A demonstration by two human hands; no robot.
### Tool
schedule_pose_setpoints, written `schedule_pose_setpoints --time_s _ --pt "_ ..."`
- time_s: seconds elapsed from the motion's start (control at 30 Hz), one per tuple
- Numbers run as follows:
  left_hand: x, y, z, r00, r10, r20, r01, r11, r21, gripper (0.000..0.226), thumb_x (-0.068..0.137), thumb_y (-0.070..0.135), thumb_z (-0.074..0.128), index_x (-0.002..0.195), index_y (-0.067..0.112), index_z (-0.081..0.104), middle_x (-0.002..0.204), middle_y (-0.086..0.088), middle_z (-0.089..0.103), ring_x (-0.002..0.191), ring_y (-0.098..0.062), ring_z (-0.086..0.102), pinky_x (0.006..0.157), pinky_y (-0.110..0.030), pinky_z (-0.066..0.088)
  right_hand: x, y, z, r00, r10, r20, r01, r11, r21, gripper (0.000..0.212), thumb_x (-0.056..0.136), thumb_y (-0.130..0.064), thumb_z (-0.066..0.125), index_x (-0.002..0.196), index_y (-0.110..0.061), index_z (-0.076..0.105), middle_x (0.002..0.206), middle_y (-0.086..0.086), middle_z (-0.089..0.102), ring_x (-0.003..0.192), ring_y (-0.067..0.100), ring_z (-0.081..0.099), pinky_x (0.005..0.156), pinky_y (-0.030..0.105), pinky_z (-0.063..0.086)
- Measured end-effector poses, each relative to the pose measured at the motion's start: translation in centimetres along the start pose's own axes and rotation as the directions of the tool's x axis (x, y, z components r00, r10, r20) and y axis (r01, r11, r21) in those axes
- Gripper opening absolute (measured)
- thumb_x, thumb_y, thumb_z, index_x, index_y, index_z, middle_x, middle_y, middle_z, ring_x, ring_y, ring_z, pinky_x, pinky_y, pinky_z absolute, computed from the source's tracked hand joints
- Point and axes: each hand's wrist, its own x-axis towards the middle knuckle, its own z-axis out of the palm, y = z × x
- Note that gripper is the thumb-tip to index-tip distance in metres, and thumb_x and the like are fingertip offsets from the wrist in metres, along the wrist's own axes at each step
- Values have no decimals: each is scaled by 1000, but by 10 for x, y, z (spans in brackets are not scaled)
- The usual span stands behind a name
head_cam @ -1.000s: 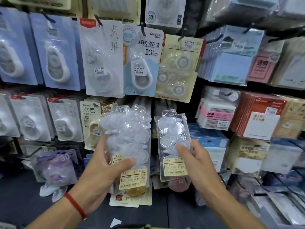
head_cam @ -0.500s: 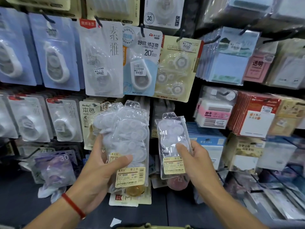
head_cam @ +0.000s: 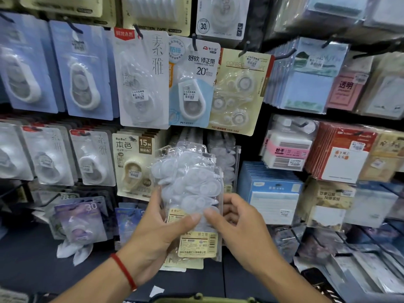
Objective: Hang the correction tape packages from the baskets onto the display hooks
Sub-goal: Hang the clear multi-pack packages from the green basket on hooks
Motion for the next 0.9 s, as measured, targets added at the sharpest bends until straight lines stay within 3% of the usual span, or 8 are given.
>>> schedule_pose_setpoints --time_s 0.13,0.23,0.33,0.43,0.57,0.73,0.83,0.9 --pt "3 0 -2 999 -47 -20 47 999 -21 88 61 23 99 133 48 55 134 -8 72 107 -39 76 64 -39 64 2 -1 -3 999 35 -21 -31 985 171 9 100 -34 67 103 -41 64 102 -7 80 90 17 78 75 36 65" --pt "5 2 -7 996 -15 -90 15 1000 2 84 64 18 92 132 50 56 137 -6 70 108 -46 74 66 -48 65 5 0 -11 982 66 -177 -32 982 187 10 83 -47 61 92 -43 61 93 9 76 83 39 73 74 61 61" --pt "5 6 -11 989 51 -137 -43 997 59 84 60 19 93 130 49 57 131 -6 73 100 -43 76 64 -51 65 9 2 -19 962 113 -248 -65 979 195 13 81 -49 61 90 -39 61 95 23 70 85 53 66 70 68 57" --pt "5 8 -14 986 77 -145 -66 995 74 80 59 19 91 126 49 59 123 -6 76 94 -42 78 64 -53 66 13 6 -25 960 126 -250 -78 979 191 8 101 -38 64 95 -42 63 93 11 78 82 41 75 72 65 60" --pt "4 9 -15 987 79 -139 -71 996 59 78 61 17 90 124 50 60 120 -7 77 90 -41 78 63 -52 66 17 7 -27 968 91 -233 -43 979 201 3 103 -38 63 104 -41 64 98 6 80 87 39 76 80 64 60" --pt "4 11 -15 988 93 -121 -86 994 61 80 62 18 90 130 44 58 122 -6 76 89 -41 78 63 -51 65 18 6 -25 971 84 -224 -34 975 219 12 102 -36 65 113 -33 67 97 5 81 84 32 78 76 59 63" --pt "3 12 -15 987 96 -125 -89 994 61 79 63 18 89 131 42 57 121 -8 77 87 -42 78 63 -51 65 18 8 -25 966 78 -245 -36 984 174 15 102 -34 65 117 -35 64 106 -6 79 90 11 78 77 39 63" --pt "3 12 -15 988 93 -125 -86 995 58 78 64 16 88 132 41 56 120 -7 77 88 -41 77 63 -53 66 17 7 -27 955 -2 -297 -23 997 -78 27 101 -37 64 126 -37 55 122 -19 66 108 -5 64 91 23 51"
